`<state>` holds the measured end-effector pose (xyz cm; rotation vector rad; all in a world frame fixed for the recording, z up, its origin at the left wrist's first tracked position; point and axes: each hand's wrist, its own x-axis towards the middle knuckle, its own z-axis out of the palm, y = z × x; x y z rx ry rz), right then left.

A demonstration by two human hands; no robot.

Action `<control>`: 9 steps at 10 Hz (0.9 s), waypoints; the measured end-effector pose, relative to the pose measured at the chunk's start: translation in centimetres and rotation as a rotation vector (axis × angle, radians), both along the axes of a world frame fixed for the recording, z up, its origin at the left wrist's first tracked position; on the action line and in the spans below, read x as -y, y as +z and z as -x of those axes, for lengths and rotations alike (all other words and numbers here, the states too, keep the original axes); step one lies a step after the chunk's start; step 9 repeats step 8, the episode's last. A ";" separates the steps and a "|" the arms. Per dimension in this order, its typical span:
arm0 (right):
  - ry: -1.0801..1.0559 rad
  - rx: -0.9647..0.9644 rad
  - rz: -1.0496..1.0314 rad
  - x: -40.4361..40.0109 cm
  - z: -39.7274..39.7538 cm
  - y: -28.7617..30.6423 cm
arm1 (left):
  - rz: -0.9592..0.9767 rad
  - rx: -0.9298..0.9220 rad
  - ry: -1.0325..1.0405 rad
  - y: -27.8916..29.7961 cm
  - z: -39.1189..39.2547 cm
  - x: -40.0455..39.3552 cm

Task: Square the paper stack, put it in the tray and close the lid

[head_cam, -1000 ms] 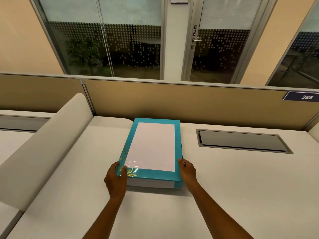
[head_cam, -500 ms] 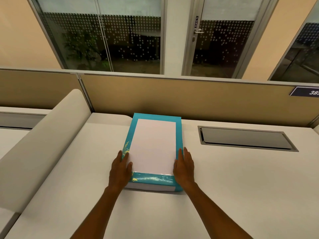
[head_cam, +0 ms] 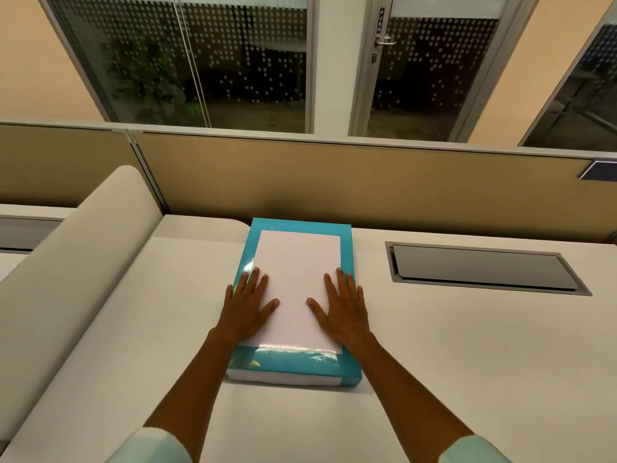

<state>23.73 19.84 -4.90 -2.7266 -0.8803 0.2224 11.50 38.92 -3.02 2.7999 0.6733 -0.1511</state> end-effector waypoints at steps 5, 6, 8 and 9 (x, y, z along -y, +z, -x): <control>-0.018 0.043 0.066 -0.2 0.5 -0.1 | -0.095 0.002 0.019 -0.5 0.1 0.8; -0.003 0.004 0.095 -0.2 0.2 0.3 | -0.078 -0.036 0.019 -0.1 -0.1 0.7; -0.035 -0.015 0.045 0.2 -0.1 1.5 | -0.074 -0.041 0.037 1.2 -0.2 1.7; -0.035 -0.015 0.045 0.2 -0.1 1.5 | -0.074 -0.041 0.037 1.2 -0.2 1.7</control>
